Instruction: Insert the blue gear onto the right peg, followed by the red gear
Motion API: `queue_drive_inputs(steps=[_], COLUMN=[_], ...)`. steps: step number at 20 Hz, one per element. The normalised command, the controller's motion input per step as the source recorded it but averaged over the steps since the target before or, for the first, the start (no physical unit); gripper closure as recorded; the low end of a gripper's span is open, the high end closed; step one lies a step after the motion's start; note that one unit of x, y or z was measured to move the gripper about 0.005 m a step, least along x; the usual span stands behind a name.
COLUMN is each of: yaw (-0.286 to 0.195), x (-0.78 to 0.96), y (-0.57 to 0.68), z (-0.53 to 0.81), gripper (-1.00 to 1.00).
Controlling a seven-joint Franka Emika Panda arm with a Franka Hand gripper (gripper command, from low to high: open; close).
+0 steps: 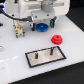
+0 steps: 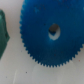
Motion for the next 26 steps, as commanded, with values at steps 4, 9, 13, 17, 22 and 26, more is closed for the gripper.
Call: queue_drive_inputs(steps=[4, 9, 13, 17, 22, 26], yaw=[0.0, 0.0, 0.0, 0.0, 0.0, 0.0], x=[-0.12, -0.03, 0.0, 0.2, 0.55, 0.74], y=[0.01, 0.0, 0.0, 0.01, -0.07, -0.13], z=[-0.08, -0.01, 0.11, 0.43, 0.49, 0.5], gripper=[1.0, 1.0, 1.0, 1.0, 1.0, 1.0])
